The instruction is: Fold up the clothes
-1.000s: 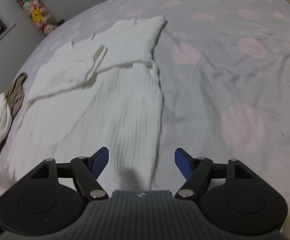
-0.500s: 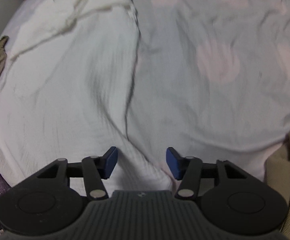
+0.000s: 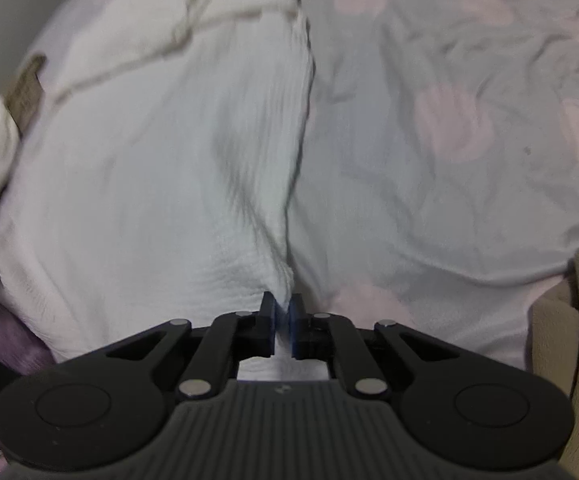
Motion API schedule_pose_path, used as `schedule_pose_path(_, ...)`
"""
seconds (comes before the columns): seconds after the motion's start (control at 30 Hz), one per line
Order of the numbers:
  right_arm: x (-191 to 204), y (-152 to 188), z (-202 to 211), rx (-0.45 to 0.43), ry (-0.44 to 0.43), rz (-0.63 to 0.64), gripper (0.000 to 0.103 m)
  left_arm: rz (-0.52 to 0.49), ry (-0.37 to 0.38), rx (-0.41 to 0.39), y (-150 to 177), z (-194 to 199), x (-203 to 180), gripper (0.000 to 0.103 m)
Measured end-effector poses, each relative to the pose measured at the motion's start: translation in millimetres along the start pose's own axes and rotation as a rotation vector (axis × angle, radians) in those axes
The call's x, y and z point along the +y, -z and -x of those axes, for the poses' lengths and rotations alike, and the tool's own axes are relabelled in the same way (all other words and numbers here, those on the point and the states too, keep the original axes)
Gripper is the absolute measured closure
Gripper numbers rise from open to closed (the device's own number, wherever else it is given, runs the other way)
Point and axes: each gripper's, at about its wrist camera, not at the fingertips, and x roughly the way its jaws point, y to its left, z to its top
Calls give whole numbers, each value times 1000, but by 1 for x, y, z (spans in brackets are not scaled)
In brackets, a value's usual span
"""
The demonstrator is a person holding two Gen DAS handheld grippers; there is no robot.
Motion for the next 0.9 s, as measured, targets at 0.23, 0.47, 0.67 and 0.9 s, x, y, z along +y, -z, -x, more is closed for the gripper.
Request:
schedule_pose_path(0.23, 2, 9, 43, -145, -47, 5, 96, 10, -8, -172, -22, 57, 9, 99)
schedule_pose_path(0.47, 6, -28, 57, -335, -48, -25, 96, -20, -64, -247, -65, 55, 15, 99)
schedule_pose_path(0.67, 19, -68, 9, -381, 17, -10, 96, -29, -133, -255, -99, 17, 27, 99)
schedule_pose_path(0.9, 19, -94, -38, -391, 86, -11, 87, 3, -169, -273, -127, -20, 40, 95)
